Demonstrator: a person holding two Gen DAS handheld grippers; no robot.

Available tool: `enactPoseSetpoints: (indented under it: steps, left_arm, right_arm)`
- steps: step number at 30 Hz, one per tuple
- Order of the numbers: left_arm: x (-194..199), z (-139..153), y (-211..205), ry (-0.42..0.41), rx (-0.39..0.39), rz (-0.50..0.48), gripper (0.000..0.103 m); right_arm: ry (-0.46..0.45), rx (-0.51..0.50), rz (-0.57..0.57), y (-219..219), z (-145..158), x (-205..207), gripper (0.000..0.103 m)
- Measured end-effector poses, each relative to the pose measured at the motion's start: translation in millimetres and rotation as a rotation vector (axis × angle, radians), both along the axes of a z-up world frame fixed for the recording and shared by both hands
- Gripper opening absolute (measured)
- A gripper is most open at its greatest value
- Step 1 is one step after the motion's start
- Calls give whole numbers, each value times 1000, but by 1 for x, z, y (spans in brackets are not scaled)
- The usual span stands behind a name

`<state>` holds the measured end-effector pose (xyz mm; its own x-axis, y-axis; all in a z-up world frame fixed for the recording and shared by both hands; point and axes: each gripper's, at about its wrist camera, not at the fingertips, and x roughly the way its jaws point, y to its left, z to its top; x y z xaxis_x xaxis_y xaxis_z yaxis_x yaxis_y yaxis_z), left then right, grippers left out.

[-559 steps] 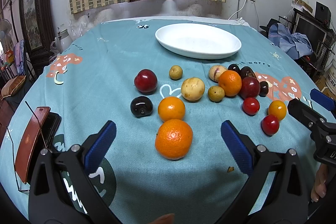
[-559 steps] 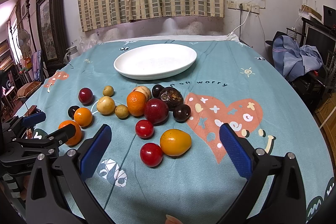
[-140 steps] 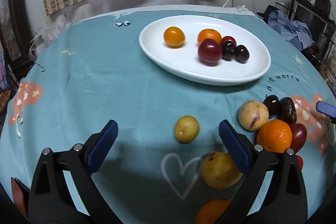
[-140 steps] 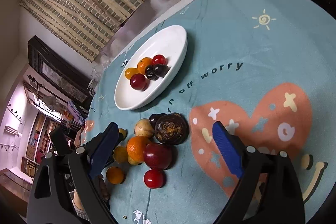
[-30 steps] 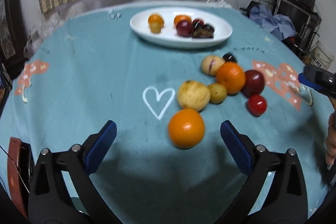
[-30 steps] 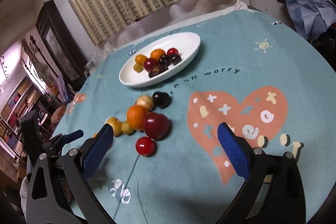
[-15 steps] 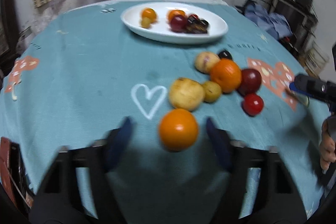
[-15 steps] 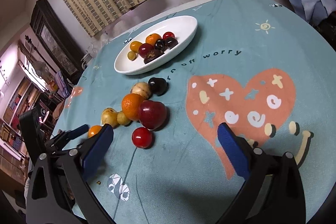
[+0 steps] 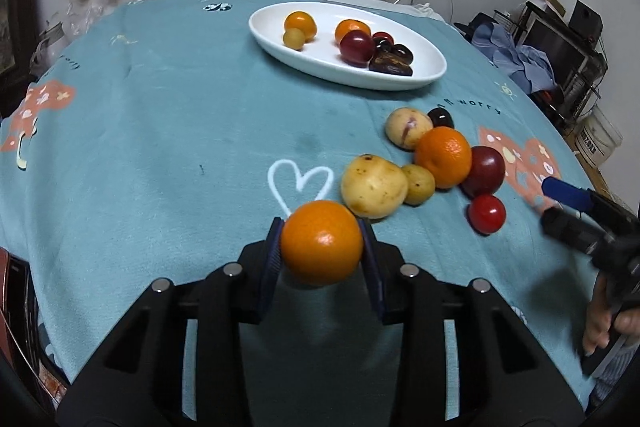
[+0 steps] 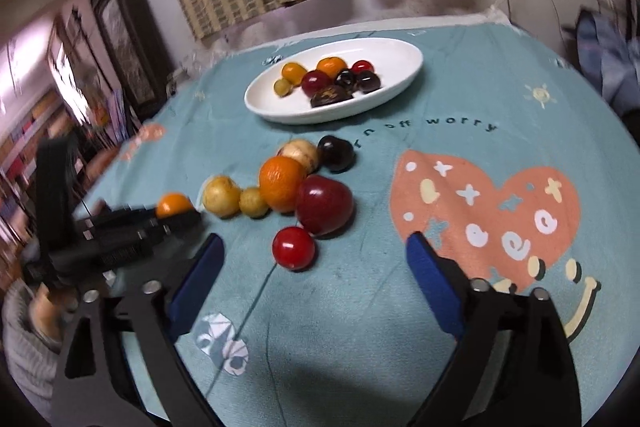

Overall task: Organize fruits
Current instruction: 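Grasp a mandarin with the left tool while the right tool grasps a red cherry tomato, then carry the mandarin and tomato over the white plate and open both tools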

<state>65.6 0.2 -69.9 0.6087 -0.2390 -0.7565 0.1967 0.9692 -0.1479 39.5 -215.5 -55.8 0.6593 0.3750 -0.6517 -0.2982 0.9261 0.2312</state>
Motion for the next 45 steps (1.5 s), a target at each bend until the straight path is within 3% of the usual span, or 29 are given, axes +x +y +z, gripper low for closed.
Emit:
enactPoseSetpoints:
  steps: [4, 12, 13, 14, 15, 21, 28, 30, 34, 38, 42, 43, 45]
  left_arm:
    - [0, -1, -4, 5, 21, -10, 38]
    - [-1, -2, -8, 11, 40, -16, 39]
    - [-2, -3, -8, 12, 43, -17, 39]
    - [-2, -3, -9, 13, 48, -19, 39]
    - [-2, -4, -9, 13, 51, -19, 40]
    - [-2, -4, -11, 11, 47, -25, 39]
    - [-9, 6, -16, -38, 43, -55, 38]
    - [-9, 18, -13, -70, 16, -56, 33]
    - [15, 60, -8, -140, -23, -45, 33]
    - [41, 81, -5, -183, -60, -19, 33]
    - [61, 79, -9, -129, -67, -41, 33]
    - [57, 76, -11, -121, -74, -51, 35]
    - [36, 65, -17, -114, -27, -93, 56]
  right_arm:
    - [-24, -61, 26, 14, 0, -1, 78]
    - [22, -124, 44, 32, -12, 12, 64]
    - [31, -142, 48, 36, -15, 16, 53]
    - [52, -148, 58, 39, -19, 20, 32]
    - [73, -145, 65, 40, -23, 23, 28]
    - [29, -36, 68, 23, -10, 12, 27]
    - [50, -8, 83, 22, -10, 11, 27]
    - [50, 34, 88, 17, -3, 12, 27]
    - [30, 94, 61, 0, 30, 34, 27]
    - [-35, 116, 0, -16, 65, 60, 27]
    - [-56, 92, -17, -17, 76, 80, 27]
    - [-58, 100, -16, -17, 75, 81, 27]
    - [-51, 124, -6, -19, 65, 78, 27]
